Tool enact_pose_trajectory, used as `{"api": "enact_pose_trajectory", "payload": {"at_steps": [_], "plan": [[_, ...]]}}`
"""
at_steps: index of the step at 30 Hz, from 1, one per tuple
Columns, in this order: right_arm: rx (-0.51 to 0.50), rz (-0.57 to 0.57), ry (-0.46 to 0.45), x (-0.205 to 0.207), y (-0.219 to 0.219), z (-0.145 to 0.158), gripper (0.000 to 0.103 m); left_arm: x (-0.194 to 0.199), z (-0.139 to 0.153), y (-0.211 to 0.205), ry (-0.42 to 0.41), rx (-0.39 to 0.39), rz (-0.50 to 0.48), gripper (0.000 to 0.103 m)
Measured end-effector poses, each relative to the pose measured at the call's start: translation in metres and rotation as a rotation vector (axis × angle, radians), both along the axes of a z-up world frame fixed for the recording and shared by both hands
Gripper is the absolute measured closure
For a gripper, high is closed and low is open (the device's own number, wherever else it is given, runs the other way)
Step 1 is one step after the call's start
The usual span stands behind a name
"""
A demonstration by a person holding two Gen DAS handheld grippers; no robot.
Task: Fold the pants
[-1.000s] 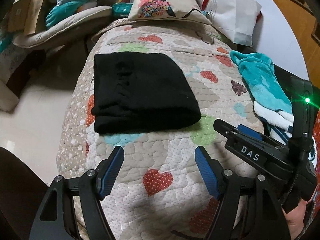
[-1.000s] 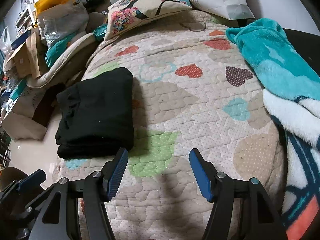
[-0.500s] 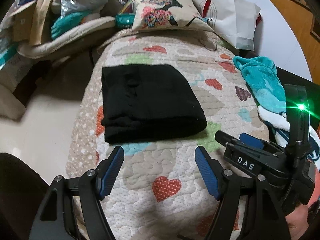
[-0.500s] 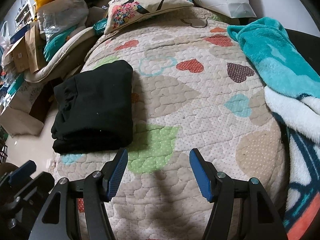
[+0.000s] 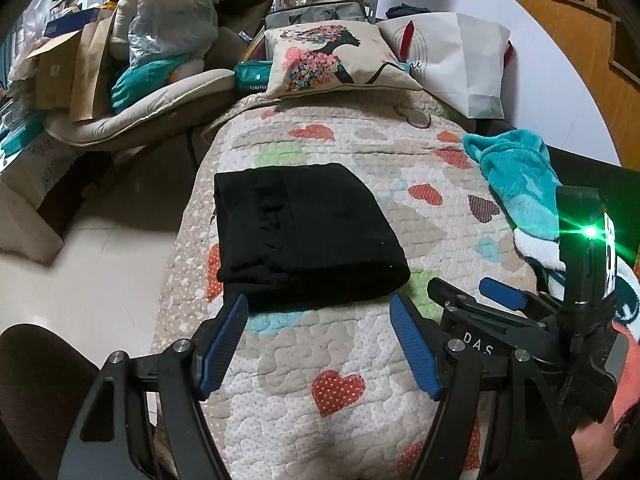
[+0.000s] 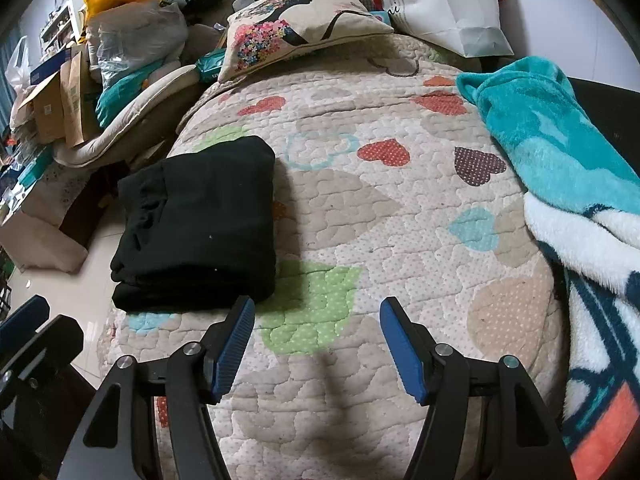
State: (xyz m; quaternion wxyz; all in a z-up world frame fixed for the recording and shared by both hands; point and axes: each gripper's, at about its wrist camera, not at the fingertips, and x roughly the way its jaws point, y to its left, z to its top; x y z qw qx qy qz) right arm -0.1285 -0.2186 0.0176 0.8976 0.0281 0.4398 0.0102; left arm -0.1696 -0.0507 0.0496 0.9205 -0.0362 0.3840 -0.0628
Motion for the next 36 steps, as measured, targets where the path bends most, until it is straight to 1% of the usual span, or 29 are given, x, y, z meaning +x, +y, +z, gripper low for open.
{"api": "enact_pose_trajectory", "payload": {"at_steps": [8, 14, 16, 17, 19, 21, 23, 25, 28, 30, 31, 34, 36], "plan": [[-0.009, 0.004, -0.017, -0.002, 0.003, 0.002, 0.033, -0.004, 0.005, -0.001, -0.036, 0.014, 0.009, 0.030], [-0.013, 0.006, -0.019, -0.004, 0.004, 0.002, 0.032, -0.010, 0.011, -0.002, -0.090, 0.042, 0.023, 0.030], [-0.013, 0.006, -0.019, -0.004, 0.004, 0.002, 0.032, -0.013, 0.015, -0.001, -0.119, 0.051, 0.039, 0.030], [-0.013, 0.005, -0.021, -0.004, 0.005, 0.002, 0.032, -0.015, 0.017, 0.000, -0.139, 0.054, 0.050, 0.029], [-0.015, 0.005, -0.027, -0.005, 0.005, 0.003, 0.032, -0.021, 0.024, 0.005, -0.201, 0.051, 0.079, 0.020], [-0.018, 0.007, -0.034, -0.005, 0.006, 0.005, 0.032, -0.029, 0.034, 0.010, -0.282, 0.044, 0.116, 0.008], [-0.022, 0.009, -0.043, -0.006, 0.006, 0.006, 0.032, -0.036, 0.044, 0.013, -0.354, 0.036, 0.133, 0.004], [-0.026, 0.013, -0.051, -0.007, 0.007, 0.007, 0.032, -0.038, 0.052, 0.015, -0.392, 0.035, 0.128, 0.000], [-0.032, 0.020, -0.063, -0.009, 0.010, 0.009, 0.032, -0.036, 0.059, 0.010, -0.404, 0.086, 0.112, 0.000], [-0.033, 0.024, -0.071, -0.010, 0.011, 0.010, 0.032, -0.032, 0.062, 0.007, -0.384, 0.121, 0.113, 0.000], [-0.031, 0.026, -0.078, -0.010, 0.011, 0.011, 0.032, -0.031, 0.063, 0.007, -0.381, 0.120, 0.108, 0.000], [-0.031, 0.027, -0.088, -0.010, 0.011, 0.012, 0.029, -0.025, 0.066, 0.013, -0.375, 0.072, 0.088, 0.000], [-0.028, 0.030, -0.086, -0.010, 0.012, 0.011, 0.028, -0.016, 0.064, 0.018, -0.346, 0.040, 0.074, 0.000]]}}
